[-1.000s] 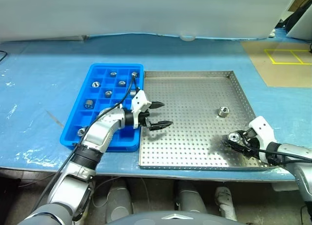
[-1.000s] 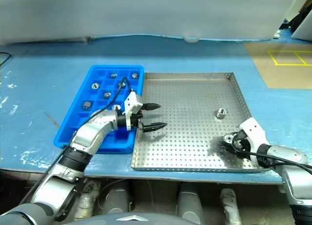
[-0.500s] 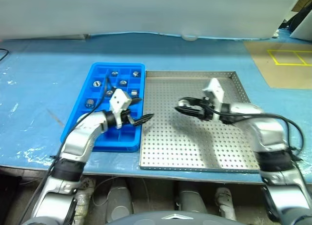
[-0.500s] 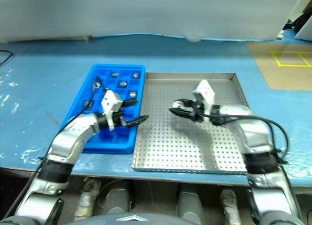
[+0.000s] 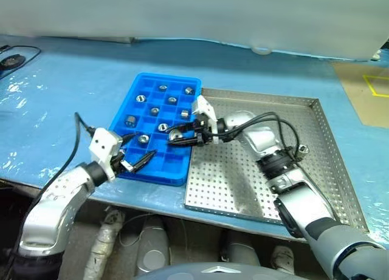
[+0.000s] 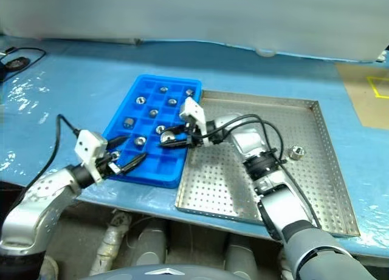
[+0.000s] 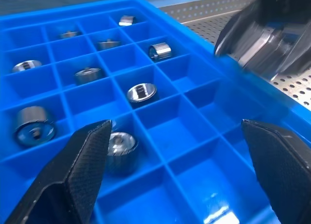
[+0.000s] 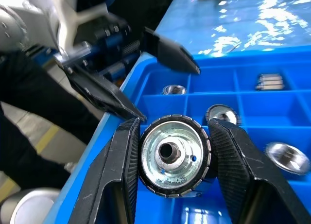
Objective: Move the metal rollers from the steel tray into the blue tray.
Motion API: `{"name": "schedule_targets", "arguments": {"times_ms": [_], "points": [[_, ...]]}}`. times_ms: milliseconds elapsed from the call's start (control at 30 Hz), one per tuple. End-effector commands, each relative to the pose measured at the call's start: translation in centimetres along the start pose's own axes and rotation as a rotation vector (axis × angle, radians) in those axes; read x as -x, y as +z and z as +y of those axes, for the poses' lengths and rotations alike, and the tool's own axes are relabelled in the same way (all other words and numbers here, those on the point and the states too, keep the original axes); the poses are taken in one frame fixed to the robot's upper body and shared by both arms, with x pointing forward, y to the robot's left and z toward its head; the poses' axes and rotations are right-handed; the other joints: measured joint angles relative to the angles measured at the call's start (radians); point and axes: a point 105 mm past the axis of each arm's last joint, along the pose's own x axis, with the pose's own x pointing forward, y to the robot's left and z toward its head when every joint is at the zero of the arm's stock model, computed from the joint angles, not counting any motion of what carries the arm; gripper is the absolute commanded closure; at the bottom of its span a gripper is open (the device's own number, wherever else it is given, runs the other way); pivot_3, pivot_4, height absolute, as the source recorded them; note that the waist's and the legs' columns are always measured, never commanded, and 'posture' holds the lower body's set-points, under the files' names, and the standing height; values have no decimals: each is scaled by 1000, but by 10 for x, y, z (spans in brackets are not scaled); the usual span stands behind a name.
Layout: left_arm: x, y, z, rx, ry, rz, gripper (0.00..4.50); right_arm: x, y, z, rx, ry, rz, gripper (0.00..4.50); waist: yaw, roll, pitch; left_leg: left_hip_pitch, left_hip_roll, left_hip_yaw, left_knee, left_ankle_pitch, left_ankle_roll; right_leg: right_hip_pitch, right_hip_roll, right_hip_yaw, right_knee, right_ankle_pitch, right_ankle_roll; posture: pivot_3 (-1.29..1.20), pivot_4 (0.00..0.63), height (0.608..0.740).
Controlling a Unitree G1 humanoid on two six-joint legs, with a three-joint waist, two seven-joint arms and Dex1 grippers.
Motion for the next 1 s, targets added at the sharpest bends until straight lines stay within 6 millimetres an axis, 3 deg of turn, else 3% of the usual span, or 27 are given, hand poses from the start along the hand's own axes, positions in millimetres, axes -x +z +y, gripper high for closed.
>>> {"name": "schedule_targets", "arguments": {"times_ms": [33,267,433,800,1000], "points": [[14,13,-4,-16,21,-33,0,-12,2,6,59,77,8,2690,16,0,0,-1,0,-1,0,0,0,0,0,0,0,0,0,525,150,740],[18,16,-14,20,-1,-48,0,-35,4,9,69,111,-2,2690,62,1,0,-2,0,-5,0,0,-1,0,1,-2,0,0,1,541,150,740],[16,17,-15,18,-29,-43,0,-47,3,1,61,52,11,2690,78,1,0,-2,0,-7,-1,1,-2,0,1,-2,1,-1,1,518,150,740],[8,16,-14,5,-76,-26,0,-28,-14,-5,39,14,44,2690,85,1,0,-2,-1,-8,-1,1,-2,0,2,-2,1,-1,1,461,150,740],[1,17,-15,-6,-133,-14,0,-20,-19,-9,40,-33,43,677,80,1,0,-1,-1,-8,-1,1,-3,1,2,-2,2,-1,1,406,150,740]]}}
